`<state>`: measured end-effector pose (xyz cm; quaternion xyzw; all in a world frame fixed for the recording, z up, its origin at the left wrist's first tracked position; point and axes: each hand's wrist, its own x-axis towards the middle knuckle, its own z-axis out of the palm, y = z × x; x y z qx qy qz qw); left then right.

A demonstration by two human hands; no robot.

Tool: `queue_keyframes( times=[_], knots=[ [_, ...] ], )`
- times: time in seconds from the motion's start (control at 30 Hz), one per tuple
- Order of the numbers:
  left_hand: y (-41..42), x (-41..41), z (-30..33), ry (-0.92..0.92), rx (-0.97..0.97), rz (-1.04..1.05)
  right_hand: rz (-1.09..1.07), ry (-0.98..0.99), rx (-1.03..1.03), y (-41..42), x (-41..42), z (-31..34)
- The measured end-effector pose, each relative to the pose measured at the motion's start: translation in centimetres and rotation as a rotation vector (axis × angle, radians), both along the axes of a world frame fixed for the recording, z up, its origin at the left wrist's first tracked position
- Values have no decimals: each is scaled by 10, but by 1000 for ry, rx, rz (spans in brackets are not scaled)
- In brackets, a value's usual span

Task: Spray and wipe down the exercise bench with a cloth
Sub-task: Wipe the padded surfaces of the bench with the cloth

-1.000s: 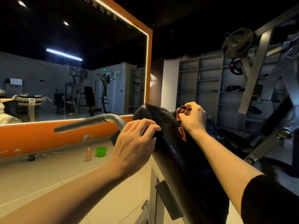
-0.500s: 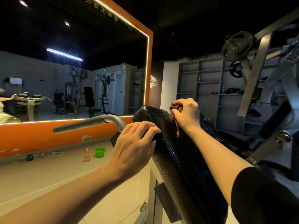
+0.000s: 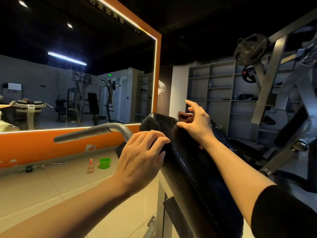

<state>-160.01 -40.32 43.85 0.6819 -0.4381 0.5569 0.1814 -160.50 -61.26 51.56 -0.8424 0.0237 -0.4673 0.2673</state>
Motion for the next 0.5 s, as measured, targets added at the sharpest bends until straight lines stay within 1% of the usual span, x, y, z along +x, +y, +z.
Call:
queue_keyframes(
  times=[0.03,0.07,0.17,0.23,0.27,0.3,0.37,0.43,0.47,0.5],
  knots=[
    [0,0,0,-4,3,1,135,33,73,3,0,1],
    [0,-1,1,-7,5,2,225,89,125,4,1,0],
    [0,-1,1,-9,6,-1,305,191,144,-6,2,-7],
    [0,0,1,-15,11,-4,322,187,130,-13,1,-14],
    [0,0,1,-18,12,-5,294,176,114,-17,2,-18],
    [1,0,1,-19,11,-5,217,173,86,-20,3,-21],
    [1,-1,1,-17,12,-3,-21,166,79,-27,5,-26],
    [1,-1,1,-18,18,0,-214,124,128,-28,1,-25],
    [1,-1,1,-22,19,1,-244,83,127,-25,-2,-24],
    [0,-1,1,-26,18,2,-214,53,101,-21,-4,-21]
  ],
)
